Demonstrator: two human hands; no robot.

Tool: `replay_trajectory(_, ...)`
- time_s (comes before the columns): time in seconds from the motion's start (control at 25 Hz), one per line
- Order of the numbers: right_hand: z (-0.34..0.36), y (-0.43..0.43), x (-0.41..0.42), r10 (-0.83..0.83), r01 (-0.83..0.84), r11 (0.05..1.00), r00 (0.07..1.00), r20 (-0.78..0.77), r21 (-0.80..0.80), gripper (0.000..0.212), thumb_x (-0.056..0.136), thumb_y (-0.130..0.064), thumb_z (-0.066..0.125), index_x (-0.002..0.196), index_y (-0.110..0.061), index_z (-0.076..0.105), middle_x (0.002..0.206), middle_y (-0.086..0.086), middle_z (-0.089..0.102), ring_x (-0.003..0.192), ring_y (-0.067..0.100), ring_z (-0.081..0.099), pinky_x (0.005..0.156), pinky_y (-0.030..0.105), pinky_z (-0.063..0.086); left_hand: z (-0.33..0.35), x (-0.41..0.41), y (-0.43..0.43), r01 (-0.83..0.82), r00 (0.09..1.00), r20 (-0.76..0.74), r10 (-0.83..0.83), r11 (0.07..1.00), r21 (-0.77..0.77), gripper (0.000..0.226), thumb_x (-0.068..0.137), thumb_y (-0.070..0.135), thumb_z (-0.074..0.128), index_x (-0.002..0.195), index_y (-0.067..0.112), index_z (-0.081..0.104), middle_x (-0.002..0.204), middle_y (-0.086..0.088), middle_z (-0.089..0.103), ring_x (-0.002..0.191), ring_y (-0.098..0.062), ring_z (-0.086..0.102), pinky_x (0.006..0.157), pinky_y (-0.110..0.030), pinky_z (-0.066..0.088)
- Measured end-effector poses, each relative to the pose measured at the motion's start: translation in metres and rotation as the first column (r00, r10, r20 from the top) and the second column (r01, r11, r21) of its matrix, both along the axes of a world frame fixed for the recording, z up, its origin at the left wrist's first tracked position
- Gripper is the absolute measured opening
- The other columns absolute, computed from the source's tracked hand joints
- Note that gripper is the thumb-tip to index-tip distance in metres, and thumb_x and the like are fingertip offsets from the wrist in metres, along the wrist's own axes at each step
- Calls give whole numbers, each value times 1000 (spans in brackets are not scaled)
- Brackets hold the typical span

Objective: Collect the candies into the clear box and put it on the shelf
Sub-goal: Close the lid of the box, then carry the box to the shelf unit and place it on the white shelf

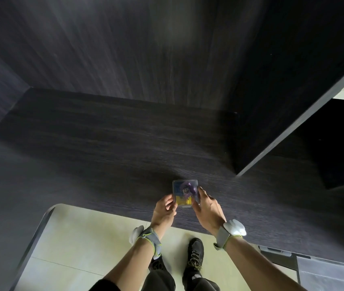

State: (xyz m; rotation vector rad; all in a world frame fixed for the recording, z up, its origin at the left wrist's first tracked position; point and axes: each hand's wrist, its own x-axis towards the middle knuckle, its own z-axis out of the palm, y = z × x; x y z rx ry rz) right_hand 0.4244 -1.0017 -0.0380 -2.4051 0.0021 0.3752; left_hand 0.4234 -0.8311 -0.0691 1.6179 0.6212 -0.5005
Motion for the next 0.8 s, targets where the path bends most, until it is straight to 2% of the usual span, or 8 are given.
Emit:
replay_trajectory(0.16,8,-2,2,59,-60,998,997,41,21,68,94,-31,68,151,-17,34,135,8,64,110,25,69,80,22,53,10,2,-3,-17,1000,22,17,1000,-1,31,99,3,56,130,8,59,122,-4,64,113,-20,61,95,-39,54)
replay_trajectory(0.24,15,-6,6,81,-81,997,994,66,-8,71,91,-29,72,152,-20,35,138,8,61,115,26,66,85,23,52,19,8,-7,-12,998,58,10,1000,27,31,99,5,57,129,9,61,122,-5,67,114,-21,63,92,-38,55)
replay_trajectory(0.36,30,-14,16,94,-90,995,989,117,-37,68,89,-19,71,150,-24,40,134,9,63,113,27,66,88,27,53,38,17,-12,2,993,117,-12,996,90,26,98,8,59,123,13,65,121,-8,71,108,-22,67,88,-37,58)
replay_trajectory(0.48,49,-20,30,69,-61,997,983,172,-48,61,90,-17,70,145,-28,45,128,7,65,106,26,68,87,29,54,62,26,-15,35,977,201,-65,988,153,18,97,12,60,112,19,68,116,-7,74,102,-20,70,86,-40,61)
replay_trajectory(0.64,80,-25,46,65,-48,996,967,248,-73,57,89,-21,69,141,-30,50,123,4,65,103,25,67,86,30,52,103,37,-16,47,934,331,-135,965,259,24,96,18,59,117,22,69,113,0,75,105,-19,71,91,-46,59)
replay_trajectory(0.8,123,-22,58,37,-30,999,939,341,-26,50,89,-22,70,136,-29,57,122,0,65,105,24,67,89,30,51,150,49,-8,32,897,410,-165,950,312,29,94,26,61,121,22,69,110,-6,76,100,-24,73,89,-48,59)
